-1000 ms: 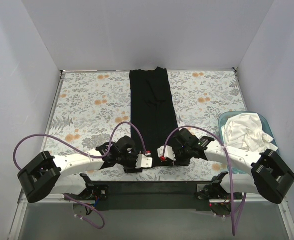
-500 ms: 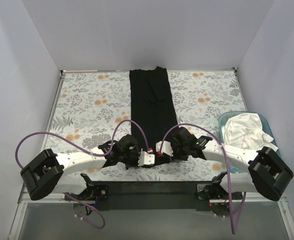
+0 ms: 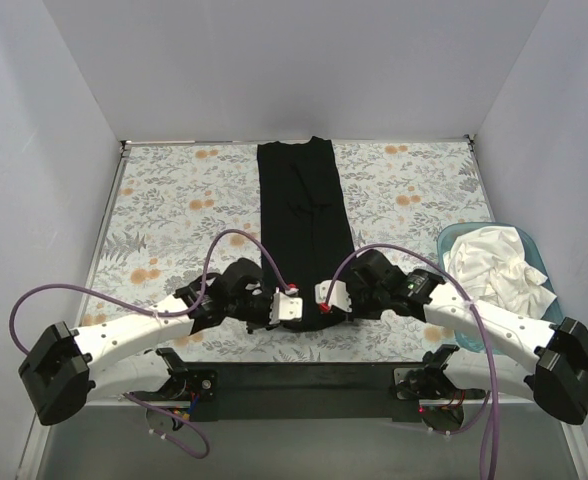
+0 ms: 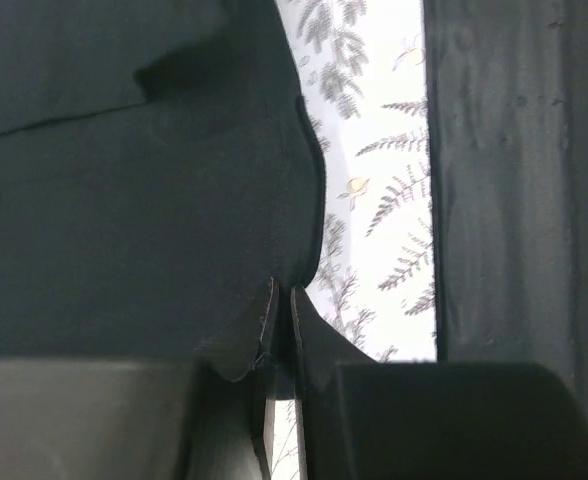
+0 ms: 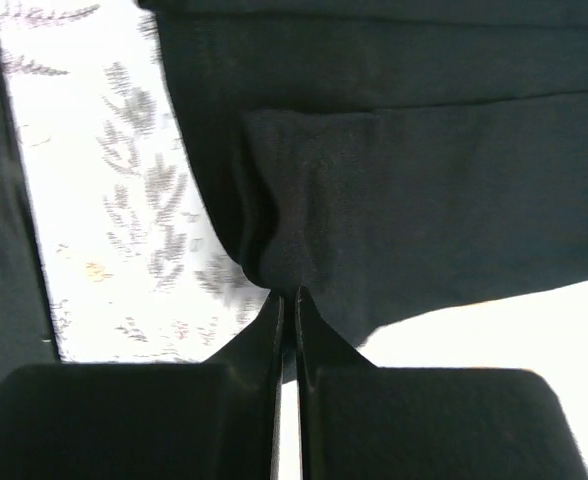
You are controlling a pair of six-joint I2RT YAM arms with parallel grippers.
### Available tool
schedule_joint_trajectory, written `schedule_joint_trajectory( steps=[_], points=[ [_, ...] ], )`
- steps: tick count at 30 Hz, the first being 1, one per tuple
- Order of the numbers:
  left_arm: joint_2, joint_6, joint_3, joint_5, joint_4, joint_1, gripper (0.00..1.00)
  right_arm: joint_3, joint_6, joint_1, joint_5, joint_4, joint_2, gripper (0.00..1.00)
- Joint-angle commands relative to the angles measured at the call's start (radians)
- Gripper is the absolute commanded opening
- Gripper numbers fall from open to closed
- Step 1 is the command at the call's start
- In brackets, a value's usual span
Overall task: Fold and stack the t-shirts
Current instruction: Fold the tshirt
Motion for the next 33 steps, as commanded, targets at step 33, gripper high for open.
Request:
schedule_joint_trajectory(
  steps=[33],
  points=[
    [0.783, 0.398, 0.655, 0.207, 0.274, 0.564, 0.0, 0.736, -0.516, -0.413, -0.142, 0.192, 0.75, 0.01]
  ],
)
